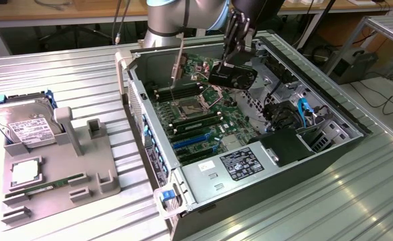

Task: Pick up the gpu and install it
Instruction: 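Insert the gpu into the slot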

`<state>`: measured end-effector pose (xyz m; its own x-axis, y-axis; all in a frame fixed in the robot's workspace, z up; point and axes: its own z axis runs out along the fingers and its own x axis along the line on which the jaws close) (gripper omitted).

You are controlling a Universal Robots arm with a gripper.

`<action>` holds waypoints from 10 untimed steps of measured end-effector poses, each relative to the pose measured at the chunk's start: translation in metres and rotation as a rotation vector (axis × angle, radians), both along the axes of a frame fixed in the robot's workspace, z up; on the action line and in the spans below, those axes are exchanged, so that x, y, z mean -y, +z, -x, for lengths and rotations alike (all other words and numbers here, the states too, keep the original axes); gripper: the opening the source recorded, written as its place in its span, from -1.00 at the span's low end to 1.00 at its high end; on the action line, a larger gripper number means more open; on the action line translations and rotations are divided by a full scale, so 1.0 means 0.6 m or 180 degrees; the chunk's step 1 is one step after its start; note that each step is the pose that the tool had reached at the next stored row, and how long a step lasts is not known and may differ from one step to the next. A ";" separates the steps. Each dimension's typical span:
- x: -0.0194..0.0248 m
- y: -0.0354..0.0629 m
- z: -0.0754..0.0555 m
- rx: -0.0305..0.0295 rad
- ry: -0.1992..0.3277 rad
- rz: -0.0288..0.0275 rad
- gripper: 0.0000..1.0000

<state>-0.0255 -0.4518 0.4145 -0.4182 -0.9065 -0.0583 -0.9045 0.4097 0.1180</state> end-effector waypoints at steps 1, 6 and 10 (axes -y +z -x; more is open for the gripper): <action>0.0000 0.000 0.000 0.0004 0.0042 -0.0002 -0.47; 0.0000 0.000 0.000 0.0025 0.0269 -0.0017 -0.47; 0.0000 -0.001 0.000 0.0042 0.0459 -0.0029 -0.47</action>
